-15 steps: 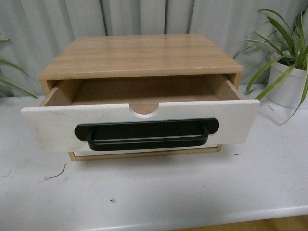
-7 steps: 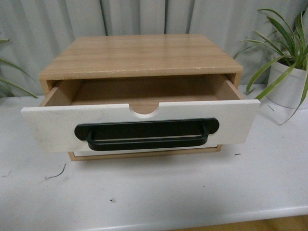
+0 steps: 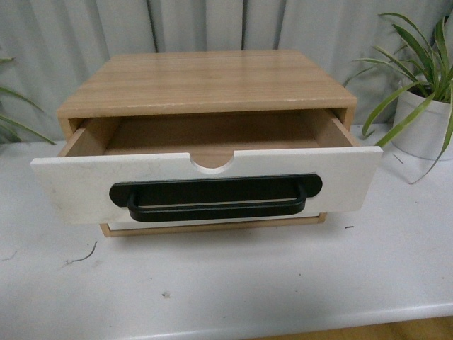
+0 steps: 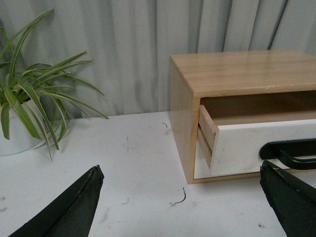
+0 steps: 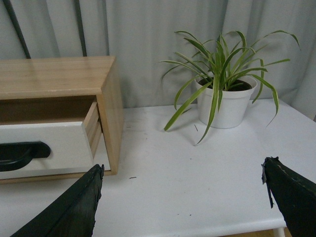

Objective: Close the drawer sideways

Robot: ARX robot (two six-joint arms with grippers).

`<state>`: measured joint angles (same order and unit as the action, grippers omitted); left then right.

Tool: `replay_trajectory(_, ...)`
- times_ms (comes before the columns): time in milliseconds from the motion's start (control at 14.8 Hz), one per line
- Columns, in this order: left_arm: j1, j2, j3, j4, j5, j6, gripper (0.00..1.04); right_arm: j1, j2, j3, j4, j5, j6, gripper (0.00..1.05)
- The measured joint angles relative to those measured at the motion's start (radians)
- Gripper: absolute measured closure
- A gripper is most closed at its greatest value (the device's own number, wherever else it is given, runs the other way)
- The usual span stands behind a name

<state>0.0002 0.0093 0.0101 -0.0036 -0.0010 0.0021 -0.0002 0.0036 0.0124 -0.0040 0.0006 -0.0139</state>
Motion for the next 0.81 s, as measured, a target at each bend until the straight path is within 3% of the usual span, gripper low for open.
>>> replay_trajectory(202, 0.0, 0.0, 0.0, 0.0, 0.0, 0.0, 0.07, 0.0, 0.0, 0.0, 0.0, 0.0, 0.0, 0.06)
replay_trajectory(337, -0.087, 0.046, 0.0, 0.173, -0.11, -0.058, 0.07, 0.122, 0.134, 0.039, -0.024, 0.243, 0.14, 0.06)
replay_trajectory(472, -0.278, 0.328, 0.003, 0.282, -0.079, 0.018, 0.07, 0.092, 0.385, 0.142, 0.077, 0.127, 0.189, 0.06)
replay_trajectory(607, -0.412, 0.576, 0.036, 0.294, 0.021, 0.204, 0.07, 0.101, 0.634, 0.253, 0.003, -0.064, 0.101, 0.06)
replay_trajectory(809, -0.429, 0.939, 0.146, 0.366, 0.143, 0.458, 0.07, 0.22, 0.933, 0.391, -0.096, -0.295, -0.117, 0.06)
